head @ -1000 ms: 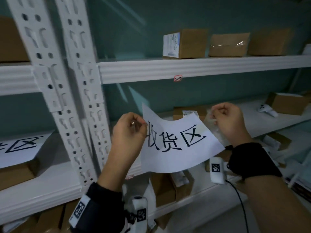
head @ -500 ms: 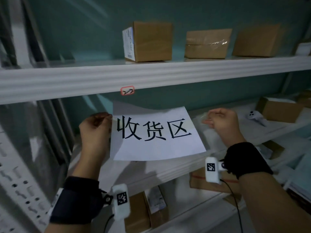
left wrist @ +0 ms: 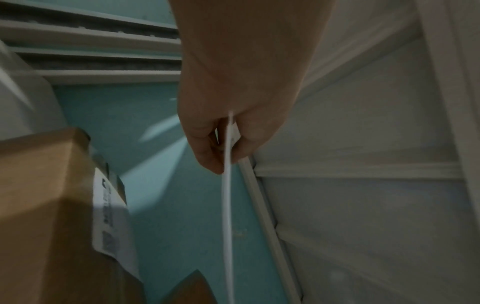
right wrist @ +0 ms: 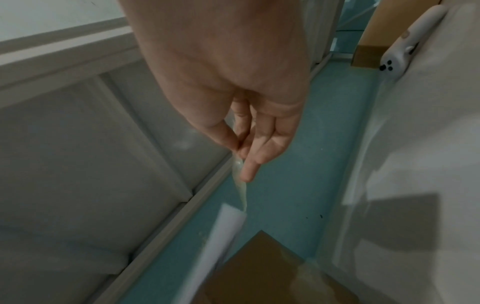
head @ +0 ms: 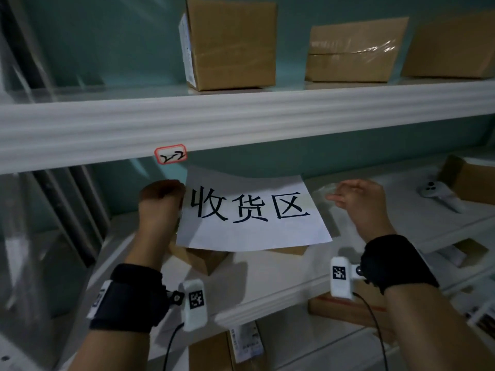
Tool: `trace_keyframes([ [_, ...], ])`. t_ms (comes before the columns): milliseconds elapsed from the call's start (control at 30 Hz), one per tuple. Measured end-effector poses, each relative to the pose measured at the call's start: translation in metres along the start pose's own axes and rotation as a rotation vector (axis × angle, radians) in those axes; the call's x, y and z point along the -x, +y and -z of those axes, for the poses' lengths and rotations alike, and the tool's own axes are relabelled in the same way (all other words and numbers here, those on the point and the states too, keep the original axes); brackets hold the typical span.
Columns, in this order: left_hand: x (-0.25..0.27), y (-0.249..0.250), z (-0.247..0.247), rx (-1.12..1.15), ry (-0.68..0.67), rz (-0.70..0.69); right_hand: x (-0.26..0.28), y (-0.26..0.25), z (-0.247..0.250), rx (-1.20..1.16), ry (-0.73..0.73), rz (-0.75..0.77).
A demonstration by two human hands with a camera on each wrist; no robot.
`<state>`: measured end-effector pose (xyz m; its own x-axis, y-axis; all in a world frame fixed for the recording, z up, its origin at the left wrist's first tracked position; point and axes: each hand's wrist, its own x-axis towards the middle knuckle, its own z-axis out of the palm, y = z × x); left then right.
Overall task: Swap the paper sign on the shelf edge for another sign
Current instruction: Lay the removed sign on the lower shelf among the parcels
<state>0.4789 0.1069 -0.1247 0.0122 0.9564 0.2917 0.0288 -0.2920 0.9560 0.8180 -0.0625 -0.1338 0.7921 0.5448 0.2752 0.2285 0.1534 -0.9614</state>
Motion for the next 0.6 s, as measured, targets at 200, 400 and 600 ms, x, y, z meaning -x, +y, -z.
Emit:
trace_keyframes([
  [200, -0.007, -0.029, 0.001, -0.244, -0.044, 0.019, -0.012, 0.023, -0.012, 0.157, -0.025, -0.069],
  [400, -0.002, -0.042, 0.004, -0.394, -0.086, 0.064, -0.011, 0.046, -0.009, 0.235, -0.05, -0.174],
  [600, 0.004, -0.033, 0.009, -0.488, -0.122, -0.018, 0.002, 0.037, -0.014, 0.271, -0.024, -0.202],
])
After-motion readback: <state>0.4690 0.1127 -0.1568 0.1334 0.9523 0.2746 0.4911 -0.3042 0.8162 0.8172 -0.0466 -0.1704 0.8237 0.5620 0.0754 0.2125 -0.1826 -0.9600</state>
